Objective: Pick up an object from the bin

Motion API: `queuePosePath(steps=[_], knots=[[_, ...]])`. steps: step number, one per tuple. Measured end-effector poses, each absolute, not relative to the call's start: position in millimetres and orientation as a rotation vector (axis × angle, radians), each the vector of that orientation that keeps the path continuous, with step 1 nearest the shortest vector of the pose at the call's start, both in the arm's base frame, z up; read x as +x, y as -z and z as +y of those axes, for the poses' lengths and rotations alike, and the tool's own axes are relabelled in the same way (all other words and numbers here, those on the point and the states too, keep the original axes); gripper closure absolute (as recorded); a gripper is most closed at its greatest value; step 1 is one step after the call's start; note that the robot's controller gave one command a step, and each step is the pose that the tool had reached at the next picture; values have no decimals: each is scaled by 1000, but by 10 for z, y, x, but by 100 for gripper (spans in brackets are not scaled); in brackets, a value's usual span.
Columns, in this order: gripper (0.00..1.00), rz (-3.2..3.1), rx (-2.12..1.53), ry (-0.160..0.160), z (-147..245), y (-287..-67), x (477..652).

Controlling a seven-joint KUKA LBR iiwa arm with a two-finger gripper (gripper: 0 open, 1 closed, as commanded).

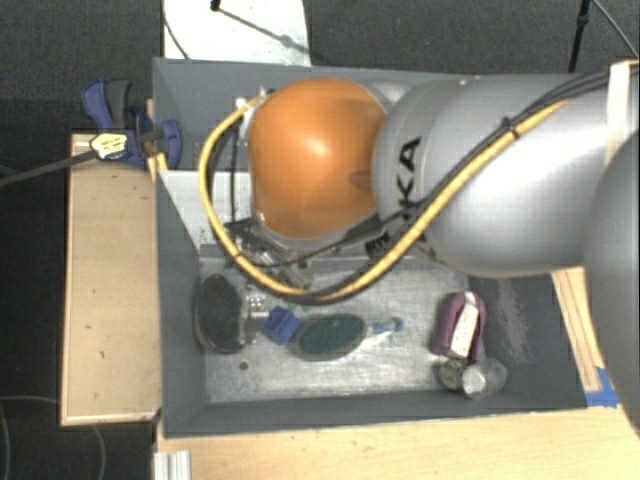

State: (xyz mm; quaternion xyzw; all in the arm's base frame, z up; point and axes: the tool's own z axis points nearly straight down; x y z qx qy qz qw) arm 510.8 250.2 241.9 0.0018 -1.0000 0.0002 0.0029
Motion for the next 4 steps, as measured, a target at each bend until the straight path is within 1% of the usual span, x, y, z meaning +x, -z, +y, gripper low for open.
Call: queuePosePath(steps=[1,2,3,4], knots=[[0,-3117,390,1,2544,-682,5295],[0,-2988,972,-2,2100,-709,5339],[0,-2755,1512,2,2036,-706,5025],[0,-2760,1501,3,2043,-710,5026]])
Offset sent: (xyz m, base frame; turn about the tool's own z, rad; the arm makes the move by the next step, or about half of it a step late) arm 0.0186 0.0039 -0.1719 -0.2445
